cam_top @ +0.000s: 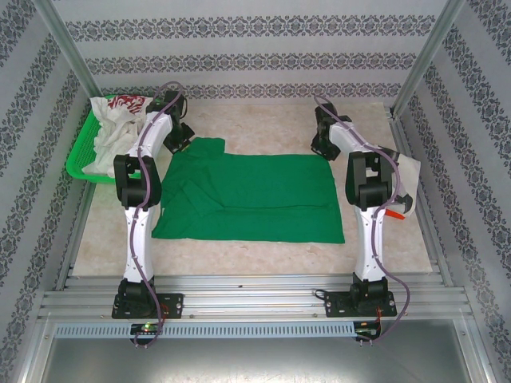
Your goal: Fold and stack the t-shirts
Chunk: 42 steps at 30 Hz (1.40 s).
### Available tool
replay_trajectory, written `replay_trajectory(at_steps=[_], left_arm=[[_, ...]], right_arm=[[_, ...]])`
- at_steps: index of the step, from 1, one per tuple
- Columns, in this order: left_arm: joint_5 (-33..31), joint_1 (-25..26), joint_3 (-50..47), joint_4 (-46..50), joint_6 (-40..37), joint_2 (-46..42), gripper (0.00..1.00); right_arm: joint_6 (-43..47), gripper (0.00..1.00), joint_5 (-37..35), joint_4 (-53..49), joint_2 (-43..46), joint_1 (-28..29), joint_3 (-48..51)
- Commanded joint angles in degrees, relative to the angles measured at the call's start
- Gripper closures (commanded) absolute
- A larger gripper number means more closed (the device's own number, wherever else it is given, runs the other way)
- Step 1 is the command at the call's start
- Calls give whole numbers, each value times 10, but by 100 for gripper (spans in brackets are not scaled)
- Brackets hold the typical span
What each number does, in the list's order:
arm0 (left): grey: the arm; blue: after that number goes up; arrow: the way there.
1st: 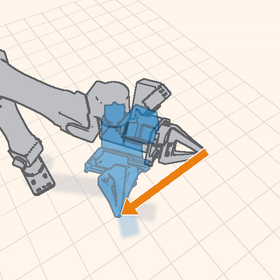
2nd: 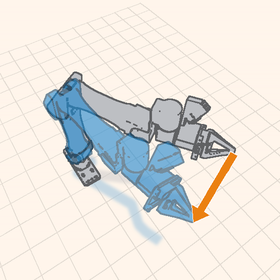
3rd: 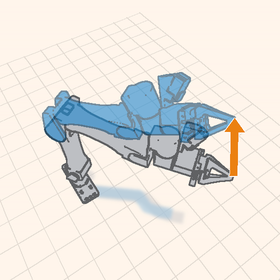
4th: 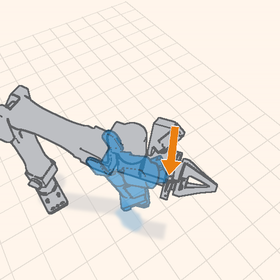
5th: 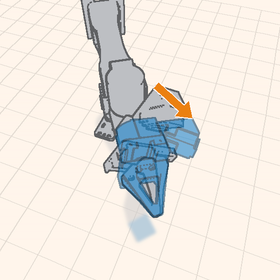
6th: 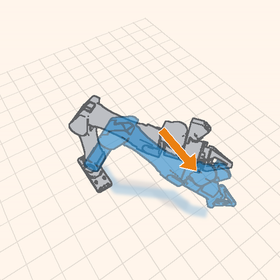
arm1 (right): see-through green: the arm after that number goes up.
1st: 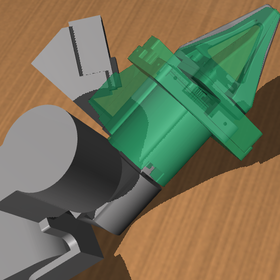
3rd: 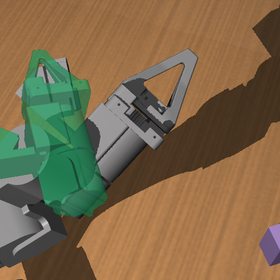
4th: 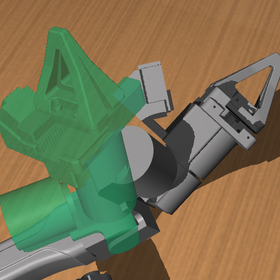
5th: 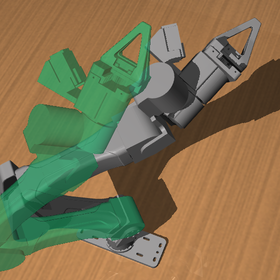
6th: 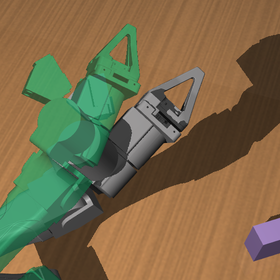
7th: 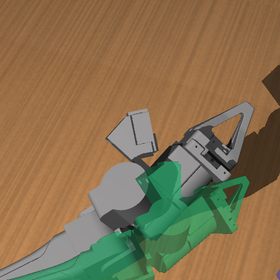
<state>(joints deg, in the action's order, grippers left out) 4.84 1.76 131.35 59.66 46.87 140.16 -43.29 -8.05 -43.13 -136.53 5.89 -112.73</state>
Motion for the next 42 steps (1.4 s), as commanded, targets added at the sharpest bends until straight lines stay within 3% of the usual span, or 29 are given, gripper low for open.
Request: replay_trajectory(at_steps=[1, 6, 13, 17, 21, 26, 29, 33, 38, 42], left_arm=[[5, -5, -8, -7, -7, 10, 100], [7, -5, -9, -9, -8, 11, 100], [9, -6, -10, -13, -6, 14, 100], [10, -7, -7, -16, 3, 20, 85], [14, -7, 9, -11, 4, 32, 85], [15, -7, 14, -8, 8, 41, 72], [16, -7, 16, -7, 9, 48, 72], [17, -7, 20, -6, 11, 60, 78], [18, -7, 30, 2, 13, 67, 100], [17, -7, 39, 6, 9, 57, 100]], right_arm=[[-3, 79, 19, -20, -22, 5, -10], [3, 100, 23, -25, -21, 5, -11], [15, 100, 12, -26, 3, 6, -7], [19, 100, 14, -21, 11, 10, -2], [17, 100, 16, -15, 12, 12, 9], [16, 100, 19, -6, 14, 12, 23], [15, 100, 19, -5, 15, 12, 24], [15, 100, 19, -5, 16, 11, 23], [15, 100, 19, -5, 20, 11, 24], [15, 100, 20, -2, 30, 12, 27]])
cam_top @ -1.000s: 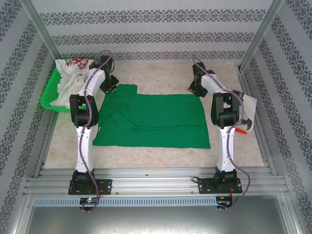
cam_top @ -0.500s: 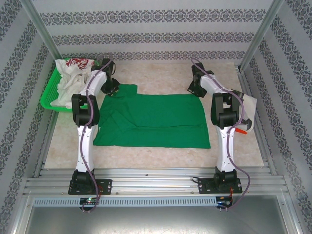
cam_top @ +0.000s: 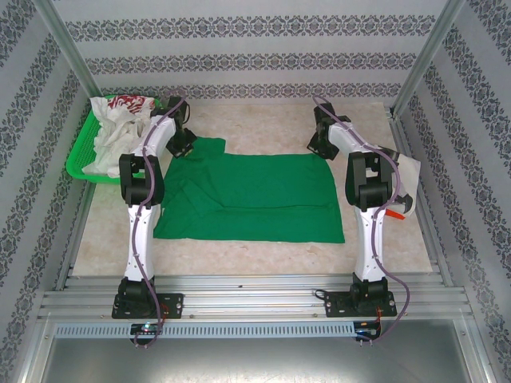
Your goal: Fold and stack the t-shirts
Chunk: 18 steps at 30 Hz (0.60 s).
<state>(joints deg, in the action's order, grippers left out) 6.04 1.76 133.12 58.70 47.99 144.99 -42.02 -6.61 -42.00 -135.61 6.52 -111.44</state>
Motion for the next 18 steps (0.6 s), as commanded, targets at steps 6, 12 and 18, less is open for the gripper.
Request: replay_trajectory(at_steps=[6, 12, 18], left_arm=[[2, -8, 47, 22, -6, -16, 100], [-4, -9, 53, 33, -13, -43, 100], [-7, -9, 0, 21, -20, -91, 100]], right_arm=[[3, 100, 2, 6, 60, 9, 33], [5, 100, -8, 21, 113, 12, 68], [9, 100, -16, 37, 171, 17, 123]])
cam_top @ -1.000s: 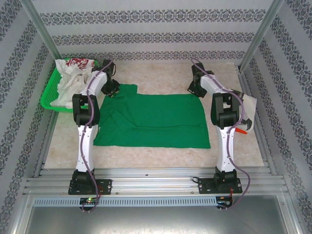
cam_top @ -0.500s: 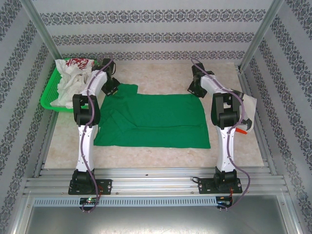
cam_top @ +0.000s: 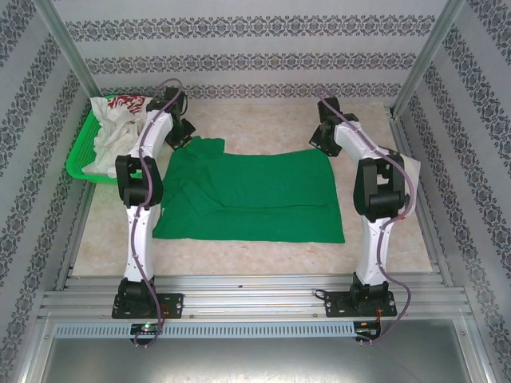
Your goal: Fold and stack the t-shirts
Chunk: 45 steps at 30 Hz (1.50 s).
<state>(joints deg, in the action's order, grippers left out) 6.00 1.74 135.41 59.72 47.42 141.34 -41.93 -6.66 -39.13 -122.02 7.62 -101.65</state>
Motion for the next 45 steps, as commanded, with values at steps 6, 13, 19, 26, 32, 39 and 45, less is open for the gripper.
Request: replay_trajectory(at_steps=[6, 13, 19, 26, 32, 39, 45], left_arm=[[-9, -9, -135, -35, -15, -140, 100], [2, -9, -270, -92, -5, -233, 100], [13, -9, -351, -107, -6, -293, 100], [26, -9, -475, -136, 9, -385, 100], [27, -9, -562, -134, 13, -451, 100], [28, -9, -624, -117, 21, -521, 100], [29, -9, -634, -98, 22, -554, 100]], right_arm=[[8, 100, -24, 26, 88, 9, 92], [12, 100, -28, 42, 145, 9, 160], [10, 100, -26, 54, 189, 11, 212], [8, 100, -27, 61, 242, 15, 280], [16, 100, -32, 57, 294, 14, 339], [20, 100, -29, 49, 341, 13, 384], [22, 100, -24, 45, 359, 13, 391]])
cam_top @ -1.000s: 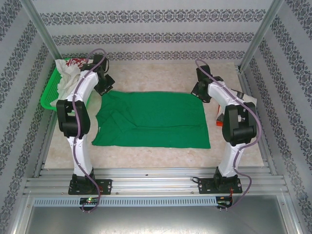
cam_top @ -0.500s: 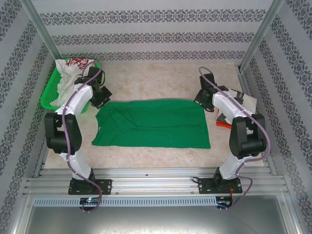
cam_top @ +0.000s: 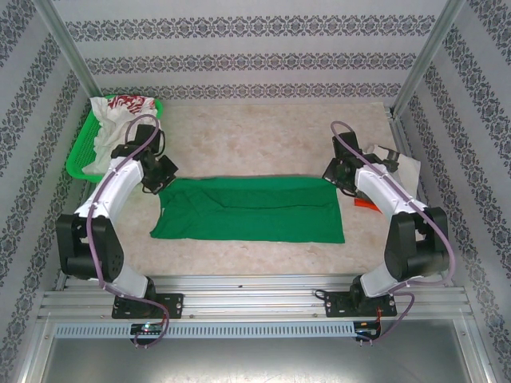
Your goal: Fold and stack the t-shirts
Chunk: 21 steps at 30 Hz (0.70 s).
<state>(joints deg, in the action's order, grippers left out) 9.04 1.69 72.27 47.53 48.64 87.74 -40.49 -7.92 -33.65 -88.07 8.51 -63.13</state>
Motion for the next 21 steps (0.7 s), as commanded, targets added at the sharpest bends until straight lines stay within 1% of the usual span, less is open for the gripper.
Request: replay_trajectory(at_steps=[1, 10, 21], left_arm=[[-1, -8, -2, 28, 9, -22, 100], [0, -8, -19, 53, 9, -61, 100], [0, -8, -102, 46, 13, -95, 100]], right_arm=[[9, 100, -10, -12, 22, 4, 4], [12, 100, -7, -20, 49, 2, 26], [-2, 100, 2, -29, 70, 4, 76]])
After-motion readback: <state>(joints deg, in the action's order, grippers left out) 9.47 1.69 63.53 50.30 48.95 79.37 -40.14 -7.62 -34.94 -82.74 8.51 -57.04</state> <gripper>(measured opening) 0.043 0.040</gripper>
